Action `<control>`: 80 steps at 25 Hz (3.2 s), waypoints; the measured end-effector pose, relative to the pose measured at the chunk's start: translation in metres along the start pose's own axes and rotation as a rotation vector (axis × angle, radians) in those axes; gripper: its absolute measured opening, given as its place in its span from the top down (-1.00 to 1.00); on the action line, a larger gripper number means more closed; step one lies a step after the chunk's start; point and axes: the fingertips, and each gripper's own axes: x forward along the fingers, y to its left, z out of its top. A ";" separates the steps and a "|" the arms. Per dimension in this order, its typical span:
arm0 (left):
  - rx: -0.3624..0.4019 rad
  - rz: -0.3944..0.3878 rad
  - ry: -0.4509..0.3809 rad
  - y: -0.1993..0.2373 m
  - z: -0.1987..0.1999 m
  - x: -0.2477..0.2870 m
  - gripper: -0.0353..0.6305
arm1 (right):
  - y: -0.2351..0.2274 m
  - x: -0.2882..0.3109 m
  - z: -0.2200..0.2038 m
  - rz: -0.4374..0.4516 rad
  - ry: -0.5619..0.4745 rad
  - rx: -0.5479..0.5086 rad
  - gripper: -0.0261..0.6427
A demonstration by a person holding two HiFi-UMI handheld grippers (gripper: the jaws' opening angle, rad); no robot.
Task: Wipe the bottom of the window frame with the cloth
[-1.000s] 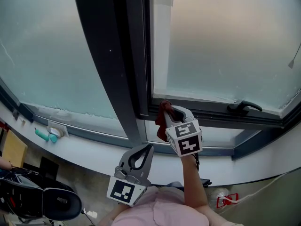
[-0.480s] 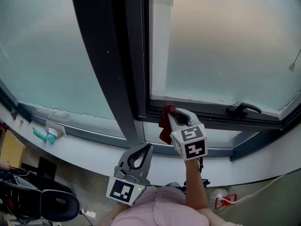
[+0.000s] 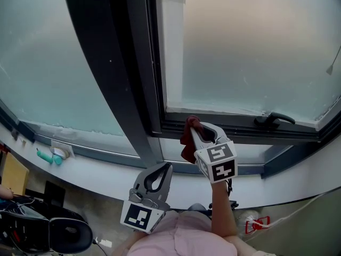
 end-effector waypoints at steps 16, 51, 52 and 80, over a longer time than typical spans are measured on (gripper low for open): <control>-0.002 0.069 0.007 -0.042 0.009 0.019 0.90 | -0.025 -0.020 -0.010 0.071 0.018 -0.028 0.73; 0.037 0.165 0.104 -0.132 -0.006 -0.005 0.90 | -0.109 -0.082 -0.045 -0.011 0.021 0.021 0.73; 0.034 0.163 0.098 -0.134 -0.005 -0.004 0.90 | -0.111 -0.084 -0.047 -0.016 0.020 0.025 0.73; 0.008 0.110 0.054 -0.164 -0.002 0.025 0.90 | -0.161 -0.119 -0.065 -0.080 0.021 0.063 0.73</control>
